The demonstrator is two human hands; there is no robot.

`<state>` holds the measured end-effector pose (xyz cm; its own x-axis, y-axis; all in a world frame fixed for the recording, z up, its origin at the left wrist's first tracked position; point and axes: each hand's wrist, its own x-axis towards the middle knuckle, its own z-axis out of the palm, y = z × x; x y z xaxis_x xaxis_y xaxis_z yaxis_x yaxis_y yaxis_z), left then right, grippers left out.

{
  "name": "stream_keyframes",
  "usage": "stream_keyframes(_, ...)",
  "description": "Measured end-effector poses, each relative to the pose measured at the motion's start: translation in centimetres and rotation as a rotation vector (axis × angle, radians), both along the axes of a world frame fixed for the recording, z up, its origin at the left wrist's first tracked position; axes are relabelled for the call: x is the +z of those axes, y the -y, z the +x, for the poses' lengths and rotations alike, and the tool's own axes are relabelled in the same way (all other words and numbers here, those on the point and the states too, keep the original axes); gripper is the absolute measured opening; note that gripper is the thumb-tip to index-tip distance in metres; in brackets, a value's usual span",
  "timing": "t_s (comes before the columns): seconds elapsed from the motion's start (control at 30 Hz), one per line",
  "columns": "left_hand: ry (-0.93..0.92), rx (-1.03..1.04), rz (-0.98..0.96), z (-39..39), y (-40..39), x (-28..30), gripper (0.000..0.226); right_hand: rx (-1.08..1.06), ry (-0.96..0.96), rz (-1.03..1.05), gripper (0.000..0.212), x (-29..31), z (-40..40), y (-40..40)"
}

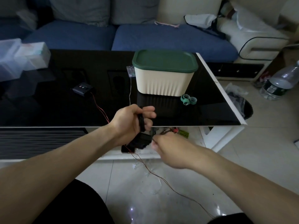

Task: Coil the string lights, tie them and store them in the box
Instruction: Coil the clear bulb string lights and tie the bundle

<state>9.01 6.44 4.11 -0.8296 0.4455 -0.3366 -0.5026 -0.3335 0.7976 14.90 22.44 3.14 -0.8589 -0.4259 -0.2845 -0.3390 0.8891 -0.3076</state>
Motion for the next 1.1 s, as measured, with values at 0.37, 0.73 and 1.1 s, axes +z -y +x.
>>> stream_keyframes(0.37,-0.331,-0.349,-0.539,2.0,-0.9,-1.3,0.024,0.074,-0.255,-0.114,0.034,1.9,1.3,1.1)
stream_keyframes(0.73,-0.303,-0.714,-0.539,1.5,0.1,-1.1,0.042,-0.154,-0.137,-0.364,0.034,3.2,-0.9,-2.5)
stream_keyframes(1.1,0.001,-0.753,-0.332,1.0,0.2,-0.9,0.029,-0.288,-0.196,-0.533,0.020,1.8,-2.7,-5.5)
